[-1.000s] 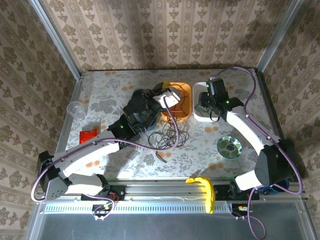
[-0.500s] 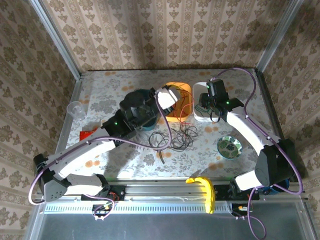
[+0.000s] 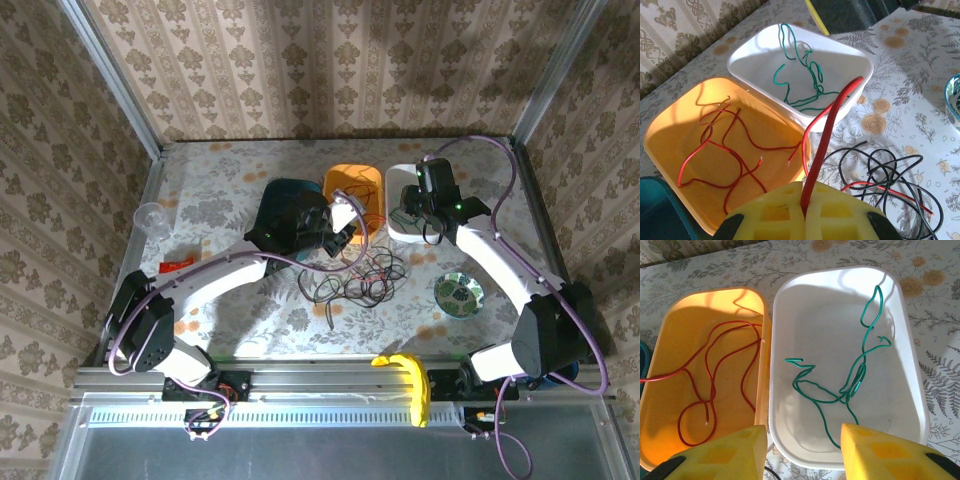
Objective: Untangle the cables
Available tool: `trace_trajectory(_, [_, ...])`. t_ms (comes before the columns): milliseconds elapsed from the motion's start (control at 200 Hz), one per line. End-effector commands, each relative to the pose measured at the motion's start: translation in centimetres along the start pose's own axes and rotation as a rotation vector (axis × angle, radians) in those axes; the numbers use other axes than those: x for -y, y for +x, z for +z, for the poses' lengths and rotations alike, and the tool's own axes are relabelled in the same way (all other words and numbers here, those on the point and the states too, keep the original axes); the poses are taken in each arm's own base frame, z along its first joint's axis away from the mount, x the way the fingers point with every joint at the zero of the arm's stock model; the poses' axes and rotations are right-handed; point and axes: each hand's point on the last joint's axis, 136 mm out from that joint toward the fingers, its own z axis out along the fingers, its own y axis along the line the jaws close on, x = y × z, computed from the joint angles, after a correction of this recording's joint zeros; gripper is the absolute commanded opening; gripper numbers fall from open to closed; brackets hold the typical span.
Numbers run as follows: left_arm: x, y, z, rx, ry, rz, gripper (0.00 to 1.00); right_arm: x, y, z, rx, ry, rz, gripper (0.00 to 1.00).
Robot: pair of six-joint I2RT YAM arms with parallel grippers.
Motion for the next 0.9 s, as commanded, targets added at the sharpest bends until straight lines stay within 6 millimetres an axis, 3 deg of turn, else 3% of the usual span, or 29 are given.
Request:
trace_trajectory(0, [-0.6, -3.7, -1.1, 0.088, -0.021, 0.020, 0.00, 1.1, -0.6, -0.6, 0.033, 0.037, 0.022, 0.45])
trace_trajectory(95, [-0.8, -7.8, -3.3, 0.242, -0.029, 0.048, 0.00, 1.3, -0.8, -1.0, 0.047, 0.042, 0.025, 0.45])
trace_trajectory(220, [-0.4, -15.1, -9.0, 0.487, -0.015, 0.100, 0.00, 1.6, -1.3, -1.6, 0.066, 0.043, 0.031, 0.44])
trace_trajectory(325, [0.1, -18.2, -12.3, 0.581, 0.006, 0.146, 0.00, 1.9, -1.2, -1.6, 0.065, 0.047, 0.032, 0.45])
trace_trajectory(425, [0.7, -18.8, -13.1, 0.592, 0.031, 0.166, 0.00, 1.9, -1.2, -1.6, 0.065, 0.048, 0.034, 0.45])
trace_trajectory(535, [1.0, -18.1, -12.5, 0.569, 0.031, 0.179, 0.00, 1.9, -1.2, -1.6, 0.067, 0.044, 0.038, 0.44])
trace_trajectory(630, [1.7, -18.9, -13.7, 0.625, 0.064, 0.189, 0.00, 1.5, -1.1, -1.6, 0.065, 0.021, 0.025, 0.42])
trace_trajectory(735, [1.3, -18.7, -13.3, 0.613, 0.048, 0.176, 0.00, -2.5, -0.7, -2.4, 0.050, -0.221, -0.058, 0.41])
trace_trajectory(825, [0.8, -17.8, -11.9, 0.565, 0.026, 0.179, 0.00, -6.6, 1.2, -4.5, -0.006, -0.481, -0.130, 0.42])
trace_trajectory(895, [0.0, -17.3, -11.0, 0.539, -0.010, 0.158, 0.00, -8.2, 3.2, -6.1, -0.056, -0.599, -0.158, 0.44])
